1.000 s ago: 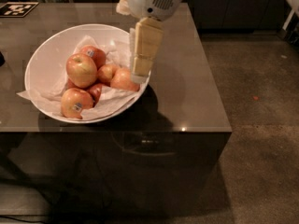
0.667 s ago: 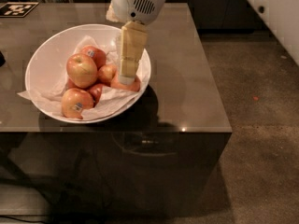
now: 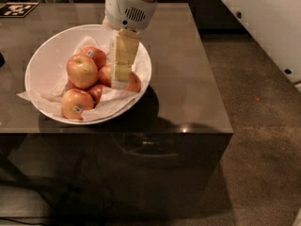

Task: Pick apple from white bowl

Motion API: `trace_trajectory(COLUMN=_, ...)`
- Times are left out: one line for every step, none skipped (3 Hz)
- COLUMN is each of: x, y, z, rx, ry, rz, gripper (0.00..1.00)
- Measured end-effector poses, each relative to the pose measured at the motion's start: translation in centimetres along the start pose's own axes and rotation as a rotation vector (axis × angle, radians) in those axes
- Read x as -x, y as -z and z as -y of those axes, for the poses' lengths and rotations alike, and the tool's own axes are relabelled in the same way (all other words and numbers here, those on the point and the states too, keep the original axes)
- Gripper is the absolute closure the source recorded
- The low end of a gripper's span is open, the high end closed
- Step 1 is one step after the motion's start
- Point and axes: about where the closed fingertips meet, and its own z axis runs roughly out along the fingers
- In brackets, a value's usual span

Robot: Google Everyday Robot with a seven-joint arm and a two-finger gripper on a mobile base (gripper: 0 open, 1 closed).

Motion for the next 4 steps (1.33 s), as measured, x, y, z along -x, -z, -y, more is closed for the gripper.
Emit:
trace_trajectory(x=0.5, y=-1.3, z=0.4, rx=-0.002, ry=-0.027, rz=0.031, gripper=0.0)
trace_trajectory(x=1.5, y=-3.2, z=1.1, rx=0.016, ry=-0.047, rz=0.052, gripper=0.0)
trace_trajectory(x=2.4, y=-4.8, z=1.7, rx=0.041, ry=-0.059, rz=0.06, gripper=0.0)
trace_trajectory(x=2.9, y=-6.1, z=2.1, rx=0.066, ry=-0.068, rz=0.064, gripper=0.0)
